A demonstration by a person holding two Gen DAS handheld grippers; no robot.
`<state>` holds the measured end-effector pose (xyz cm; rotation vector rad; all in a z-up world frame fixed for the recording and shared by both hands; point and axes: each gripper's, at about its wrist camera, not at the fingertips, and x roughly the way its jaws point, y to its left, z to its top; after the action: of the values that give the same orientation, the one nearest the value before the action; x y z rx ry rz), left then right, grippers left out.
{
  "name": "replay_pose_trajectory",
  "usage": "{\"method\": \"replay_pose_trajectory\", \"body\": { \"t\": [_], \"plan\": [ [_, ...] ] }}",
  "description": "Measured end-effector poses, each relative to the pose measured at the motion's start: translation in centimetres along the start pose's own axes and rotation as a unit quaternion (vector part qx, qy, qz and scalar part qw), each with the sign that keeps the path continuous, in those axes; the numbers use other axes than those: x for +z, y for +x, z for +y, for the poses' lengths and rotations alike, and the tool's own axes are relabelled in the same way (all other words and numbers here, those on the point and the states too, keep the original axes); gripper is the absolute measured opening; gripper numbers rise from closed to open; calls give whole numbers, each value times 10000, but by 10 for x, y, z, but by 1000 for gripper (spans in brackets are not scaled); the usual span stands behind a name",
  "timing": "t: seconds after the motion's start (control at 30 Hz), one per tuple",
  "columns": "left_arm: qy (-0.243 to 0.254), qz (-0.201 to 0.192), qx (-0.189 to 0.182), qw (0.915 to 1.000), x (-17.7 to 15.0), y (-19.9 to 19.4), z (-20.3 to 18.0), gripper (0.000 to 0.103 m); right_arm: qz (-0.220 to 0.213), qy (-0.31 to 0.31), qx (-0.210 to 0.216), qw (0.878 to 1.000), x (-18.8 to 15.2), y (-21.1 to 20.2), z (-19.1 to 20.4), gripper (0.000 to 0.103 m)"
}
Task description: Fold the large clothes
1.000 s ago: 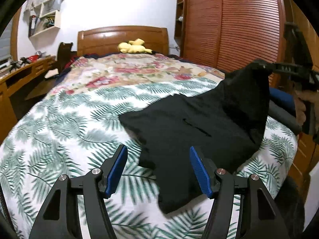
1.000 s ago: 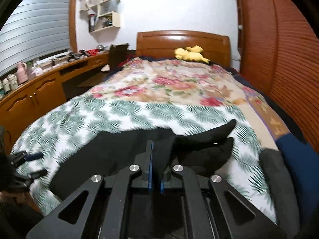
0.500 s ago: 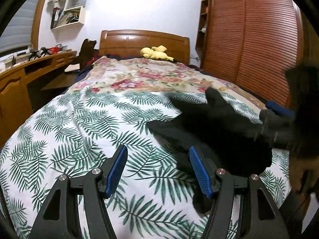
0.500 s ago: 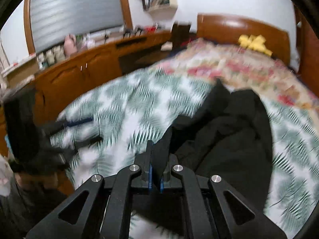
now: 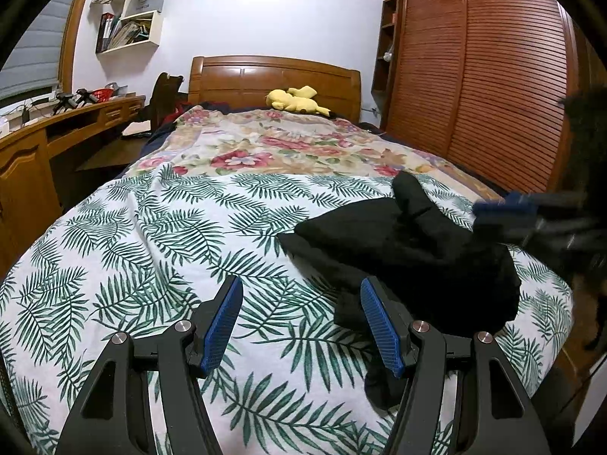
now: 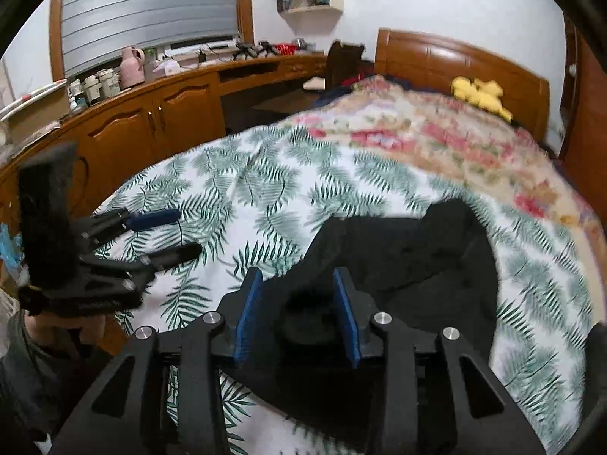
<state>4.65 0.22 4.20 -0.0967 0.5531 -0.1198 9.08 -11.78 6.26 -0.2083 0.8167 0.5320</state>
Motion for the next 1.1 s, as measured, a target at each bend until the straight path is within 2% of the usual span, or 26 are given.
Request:
{"method": "replay_pose_trajectory", "body": {
  "t": [0.1,0.2,0.37,0.53,0.8,1.1],
  "plan": [
    [27,24,-76,10000,0,4,-1,66,-150,-37,-136,9998,4,-20,-11,39],
    [86,35,-157,9998,-1,6,-7,66,-137,2,-470,9988,-1,-29,-31,39],
    [174,-10,-272,9995,0,5,-18,66,229,386,-788,9959,-25,-21,-72,39],
    [198,-86,-408,9989,2,3,-28,66,458,508,-835,9942,-43,-11,-85,39],
    [346,-25,-753,9966,2,7,-43,66,833,587,-546,9933,-67,10,-83,39],
    [531,101,-1048,9930,7,25,-56,66,820,645,-468,9934,-76,12,-83,39]
  ]
}}
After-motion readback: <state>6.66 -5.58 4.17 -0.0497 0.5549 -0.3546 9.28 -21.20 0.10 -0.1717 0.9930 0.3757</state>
